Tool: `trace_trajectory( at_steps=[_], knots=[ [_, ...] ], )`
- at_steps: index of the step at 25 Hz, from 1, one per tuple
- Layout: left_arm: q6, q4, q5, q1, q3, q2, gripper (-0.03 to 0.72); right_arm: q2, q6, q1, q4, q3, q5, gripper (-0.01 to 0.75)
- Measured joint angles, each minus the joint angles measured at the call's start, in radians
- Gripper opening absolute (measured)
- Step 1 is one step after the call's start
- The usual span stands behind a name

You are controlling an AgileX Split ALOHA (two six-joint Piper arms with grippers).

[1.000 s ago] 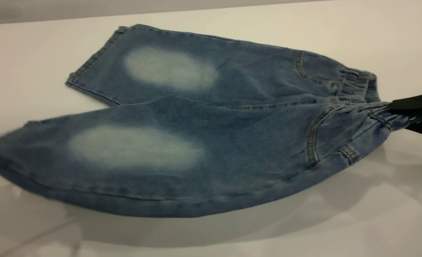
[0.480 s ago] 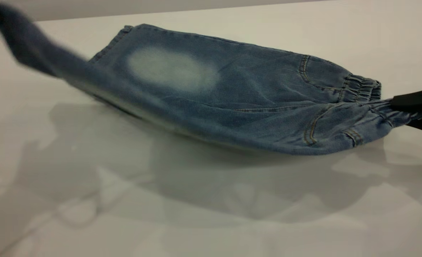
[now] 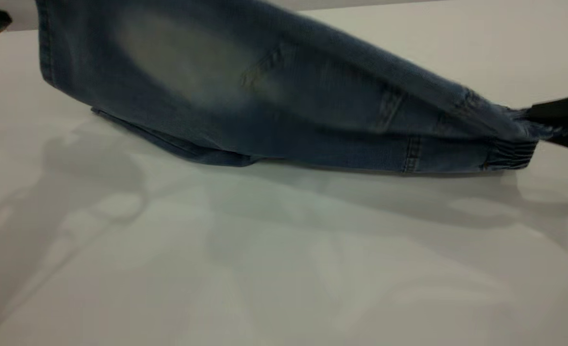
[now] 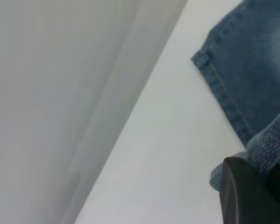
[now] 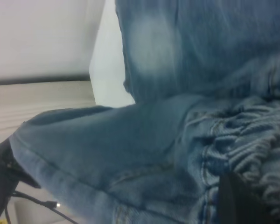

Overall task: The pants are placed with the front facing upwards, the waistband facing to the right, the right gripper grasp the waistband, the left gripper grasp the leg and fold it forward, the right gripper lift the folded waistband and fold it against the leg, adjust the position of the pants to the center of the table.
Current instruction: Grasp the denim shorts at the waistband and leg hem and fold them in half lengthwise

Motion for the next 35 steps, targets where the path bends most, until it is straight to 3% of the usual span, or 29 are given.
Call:
trace_trajectory(
  at_steps=[14,26,31,35],
  knots=[
    [0.0,-0.002,-0.09,-0.001,-0.132,0.291,0.067,0.0,0.092,0.0,0.0,-0.269,-0.03,0.05],
    [-0.052,-0.002,-0.112,-0.005,-0.166,0.408,0.067,0.059,0.142,0.0,0.002,-0.349,-0.12,0.067],
    [-0.05,-0.003,-0.112,-0.015,-0.166,0.425,0.067,0.087,0.141,0.0,0.002,-0.37,-0.127,0.111],
    [-0.05,-0.003,-0.08,-0.02,-0.166,0.446,0.072,0.087,0.159,0.013,0.005,-0.392,-0.125,0.22]
  ],
)
